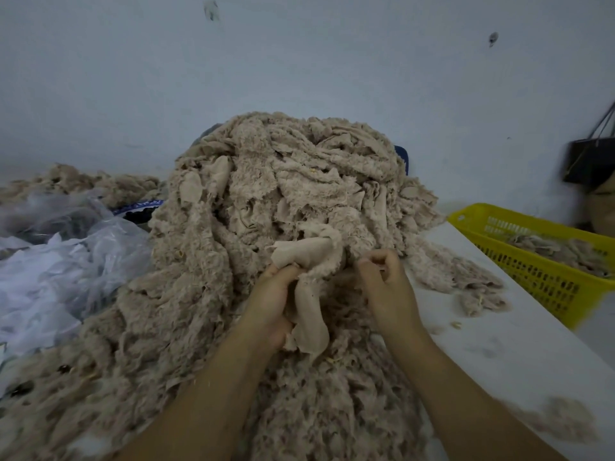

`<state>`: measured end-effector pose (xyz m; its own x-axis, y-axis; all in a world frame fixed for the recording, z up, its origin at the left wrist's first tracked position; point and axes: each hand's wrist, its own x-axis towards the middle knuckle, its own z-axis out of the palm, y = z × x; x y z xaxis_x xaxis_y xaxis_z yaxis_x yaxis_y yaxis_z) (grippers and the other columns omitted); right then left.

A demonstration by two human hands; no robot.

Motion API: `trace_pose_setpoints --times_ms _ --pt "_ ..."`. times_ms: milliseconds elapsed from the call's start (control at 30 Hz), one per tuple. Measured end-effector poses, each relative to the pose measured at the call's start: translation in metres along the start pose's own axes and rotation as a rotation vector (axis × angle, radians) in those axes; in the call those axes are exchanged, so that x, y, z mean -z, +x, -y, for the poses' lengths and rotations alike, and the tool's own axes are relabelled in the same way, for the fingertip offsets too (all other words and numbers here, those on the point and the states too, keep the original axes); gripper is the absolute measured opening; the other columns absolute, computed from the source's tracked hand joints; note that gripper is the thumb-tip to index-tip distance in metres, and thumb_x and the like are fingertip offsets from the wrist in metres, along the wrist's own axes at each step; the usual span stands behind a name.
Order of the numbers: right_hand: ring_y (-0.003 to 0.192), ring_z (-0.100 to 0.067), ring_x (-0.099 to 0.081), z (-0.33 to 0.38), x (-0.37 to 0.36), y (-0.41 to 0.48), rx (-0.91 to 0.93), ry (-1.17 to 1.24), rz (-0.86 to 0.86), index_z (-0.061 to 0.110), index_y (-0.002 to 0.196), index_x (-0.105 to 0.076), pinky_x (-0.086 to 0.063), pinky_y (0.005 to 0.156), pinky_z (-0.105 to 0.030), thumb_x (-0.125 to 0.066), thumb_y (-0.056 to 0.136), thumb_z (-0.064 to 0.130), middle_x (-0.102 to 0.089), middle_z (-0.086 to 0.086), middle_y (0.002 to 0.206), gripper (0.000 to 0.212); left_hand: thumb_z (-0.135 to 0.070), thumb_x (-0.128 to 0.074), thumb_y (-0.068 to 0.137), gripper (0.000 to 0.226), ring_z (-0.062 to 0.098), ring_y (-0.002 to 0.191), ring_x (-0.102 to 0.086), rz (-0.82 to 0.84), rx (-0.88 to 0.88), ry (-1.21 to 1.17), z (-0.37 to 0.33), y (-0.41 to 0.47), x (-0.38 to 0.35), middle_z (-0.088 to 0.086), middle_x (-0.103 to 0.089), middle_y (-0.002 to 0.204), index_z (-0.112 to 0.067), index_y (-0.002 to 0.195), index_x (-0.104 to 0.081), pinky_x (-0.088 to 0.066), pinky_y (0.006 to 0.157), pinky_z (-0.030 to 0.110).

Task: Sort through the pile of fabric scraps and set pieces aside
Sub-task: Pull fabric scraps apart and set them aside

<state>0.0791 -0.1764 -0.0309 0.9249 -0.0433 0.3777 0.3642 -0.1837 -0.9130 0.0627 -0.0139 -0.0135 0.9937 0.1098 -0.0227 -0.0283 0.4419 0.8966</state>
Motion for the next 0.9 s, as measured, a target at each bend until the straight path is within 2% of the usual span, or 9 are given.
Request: trace_pose_setpoints --times_ms 100,200,333,400,467,633,733,800,900 --pt "0.061 0.005 -0.056 0.002 -0.002 -0.005 -0.031 0.03 0.263 0.06 0.09 -0.055 -0.042 0.055 -0.01 -0.045 0.081 0.077 -0.062 0.021 0.069 0.021 -0.003 -0.049 0.097 0.029 0.013 0.056 -0.068 0.049 0.006 -0.074 -0.001 0.0 -0.001 0.005 -0.07 0.066 -0.01 0.084 -0.073 -0.052 0.046 0.022" --pt "0.087 0.014 -0.061 -0.001 -0.013 -0.012 -0.022 -0.134 0.508 0.062 0.094 -0.057 -0.044 0.07 -0.008 -0.042 0.075 0.088 -0.064 0.034 0.096 0.036 -0.009 -0.059 0.087 0.015 0.014 0.062 -0.07 0.093 0.044 -0.222 -0.003 -0.003 -0.006 0.01 -0.071 0.073 -0.004 0.085 -0.073 -0.057 0.054 0.024" --pt "0.066 -0.001 -0.06 -0.004 -0.012 -0.008 0.057 -0.254 0.465 0.032 0.072 -0.063 -0.045 0.062 -0.018 -0.053 0.097 0.05 -0.066 0.014 0.073 0.032 -0.03 -0.061 0.086 0.026 0.011 0.05 -0.062 0.11 0.093 -0.493 -0.008 0.004 0.004 0.003 -0.064 0.063 -0.009 0.1 -0.063 -0.053 0.048 0.022" --pt "0.075 -0.01 -0.065 -0.003 -0.004 -0.006 0.012 -0.187 0.387 0.022 0.076 -0.065 -0.05 0.072 -0.023 -0.053 0.099 0.044 -0.071 0.008 0.08 0.034 -0.036 -0.054 0.095 0.028 0.006 0.042 -0.052 0.057 0.11 -0.602 -0.01 0.01 0.011 -0.002 -0.057 0.058 -0.011 0.106 -0.059 -0.048 0.042 0.018" --pt "0.066 -0.009 -0.061 0.001 -0.001 -0.005 -0.023 -0.113 0.311 0.014 0.08 -0.062 -0.047 0.064 -0.018 -0.051 0.1 0.044 -0.069 0.007 0.075 0.037 -0.036 -0.048 0.102 0.032 0.006 0.044 -0.052 0.007 0.109 -0.624 -0.01 0.013 0.013 -0.001 -0.059 0.059 -0.008 0.11 -0.06 -0.05 0.046 0.017" --pt "0.045 -0.005 -0.046 0.009 -0.004 -0.005 -0.079 0.075 0.208 0.014 0.078 -0.054 -0.037 0.047 -0.016 -0.049 0.101 0.04 -0.051 0.01 0.05 0.035 -0.034 -0.05 0.103 0.031 0.022 0.091 -0.073 -0.1 0.011 0.035 0.001 0.011 0.006 0.008 -0.076 0.101 -0.012 0.119 -0.067 -0.058 0.079 0.035" --pt "0.044 -0.003 -0.043 0.007 -0.006 -0.003 -0.068 0.051 0.176 0.018 0.077 -0.051 -0.035 0.046 -0.017 -0.049 0.101 0.041 -0.049 0.012 0.048 0.034 -0.062 -0.057 0.09 0.04 0.007 0.084 -0.071 0.102 -0.177 0.623 0.006 0.0 -0.002 -0.012 -0.074 0.093 -0.025 0.102 -0.069 -0.054 0.071 0.022" --pt "0.049 0.001 -0.047 0.006 -0.005 -0.001 -0.041 0.024 0.153 0.02 0.075 -0.05 -0.038 0.048 -0.015 -0.05 0.1 0.042 -0.054 0.015 0.054 0.033 -0.056 -0.068 0.087 0.036 -0.004 0.065 -0.059 0.229 -0.252 0.817 0.01 -0.004 -0.006 -0.022 -0.063 0.071 -0.023 0.078 -0.058 -0.045 0.062 0.01" --pt "0.045 0.001 -0.04 0.003 -0.002 0.003 -0.011 -0.008 0.099 0.023 0.068 -0.043 -0.032 0.046 -0.012 -0.05 0.1 0.042 -0.045 0.016 0.048 0.038 -0.037 -0.067 0.093 0.029 0.007 0.074 -0.063 0.225 -0.264 0.83 0.009 -0.003 -0.006 -0.004 -0.07 0.08 -0.009 0.086 -0.064 -0.051 0.068 0.025"
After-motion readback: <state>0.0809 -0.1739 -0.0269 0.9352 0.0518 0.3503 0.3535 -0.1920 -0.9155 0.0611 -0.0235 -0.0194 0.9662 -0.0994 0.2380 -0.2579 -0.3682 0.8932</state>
